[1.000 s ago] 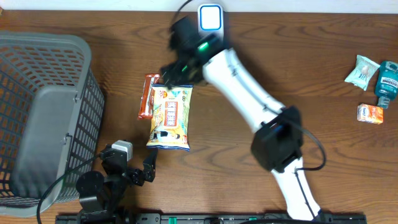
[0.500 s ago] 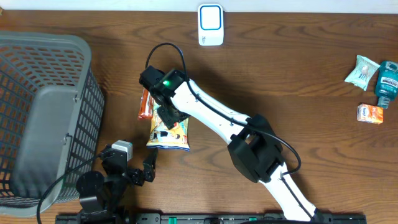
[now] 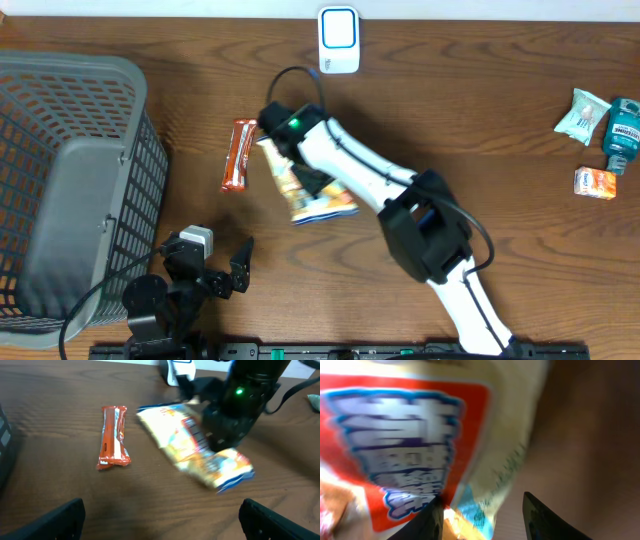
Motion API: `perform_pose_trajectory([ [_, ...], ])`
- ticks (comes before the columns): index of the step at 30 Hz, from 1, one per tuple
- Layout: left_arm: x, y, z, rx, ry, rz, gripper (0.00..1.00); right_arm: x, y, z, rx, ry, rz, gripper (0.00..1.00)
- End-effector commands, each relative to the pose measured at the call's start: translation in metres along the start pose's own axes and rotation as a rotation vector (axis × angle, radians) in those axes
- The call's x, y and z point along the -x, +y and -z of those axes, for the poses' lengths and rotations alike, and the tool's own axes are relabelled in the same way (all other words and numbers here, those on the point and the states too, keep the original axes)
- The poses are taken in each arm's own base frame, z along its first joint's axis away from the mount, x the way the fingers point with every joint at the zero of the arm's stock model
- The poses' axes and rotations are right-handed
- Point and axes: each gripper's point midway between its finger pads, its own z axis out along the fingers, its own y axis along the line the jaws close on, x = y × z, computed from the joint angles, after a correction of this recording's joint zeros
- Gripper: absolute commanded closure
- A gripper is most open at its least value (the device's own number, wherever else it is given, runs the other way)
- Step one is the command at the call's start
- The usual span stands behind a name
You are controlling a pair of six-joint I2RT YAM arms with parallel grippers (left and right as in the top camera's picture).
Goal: Scan the item barcode
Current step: 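Reach the right gripper to the yellow wipe pack and grasp it, then lift the yellow wipe pack up toward the scanner with the right gripper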
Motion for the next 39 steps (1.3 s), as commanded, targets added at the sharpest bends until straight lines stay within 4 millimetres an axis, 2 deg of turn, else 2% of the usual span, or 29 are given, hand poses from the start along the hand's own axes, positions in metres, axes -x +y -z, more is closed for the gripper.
perform_pose_trajectory([
  [1,0.003,-0.001,0.001,-0.002,-0.009,-0.013,0.02,0.003,-0.085,-0.008,-0.276,0.015,-0.059,0.53],
  [3,0.003,-0.001,0.001,-0.002,-0.009,-0.013,0.02,0.007,-0.098,0.002,-0.259,-0.001,-0.095,0.51],
  [6,0.003,-0.001,0.001,-0.002,-0.009,-0.013,0.02,0.016,-0.097,0.028,-0.147,-0.038,-0.114,0.46],
  [7,0.003,-0.001,0.001,-0.002,-0.009,-0.013,0.02,0.023,-0.087,0.046,-0.052,-0.080,-0.109,0.38],
  [10,0.003,-0.001,0.001,-0.002,-0.009,-0.013,0.02,0.034,-0.047,0.072,0.173,-0.152,0.009,0.07],
  [12,0.003,-0.001,0.001,-0.002,-0.009,-0.013,0.02,0.035,-0.032,0.073,0.210,-0.166,0.080,0.01],
  [16,0.003,-0.001,0.001,-0.002,-0.009,-0.013,0.02,0.030,-0.026,0.039,0.098,-0.127,0.159,0.01],
  [21,0.003,-0.001,0.001,-0.002,-0.009,-0.013,0.02,0.014,-0.006,0.000,0.028,-0.080,0.215,0.01],
  [25,0.003,-0.001,0.001,-0.002,-0.009,-0.013,0.02,0.018,-0.028,-0.012,-0.201,-0.118,0.132,0.01],
  [27,0.003,-0.001,0.001,-0.002,-0.009,-0.013,0.02,0.020,-0.034,-0.015,-0.255,-0.132,0.120,0.01],
  [32,0.003,-0.001,0.001,-0.002,-0.009,-0.013,0.02,0.010,-0.031,-0.037,-0.224,-0.108,0.131,0.01],
  [37,0.003,-0.001,0.001,-0.002,-0.009,-0.013,0.02,-0.021,-0.017,-0.068,-0.028,0.004,0.240,0.01],
  [39,0.003,-0.001,0.001,-0.002,-0.009,-0.013,0.02,-0.033,-0.010,-0.076,0.056,0.038,0.260,0.05],
])
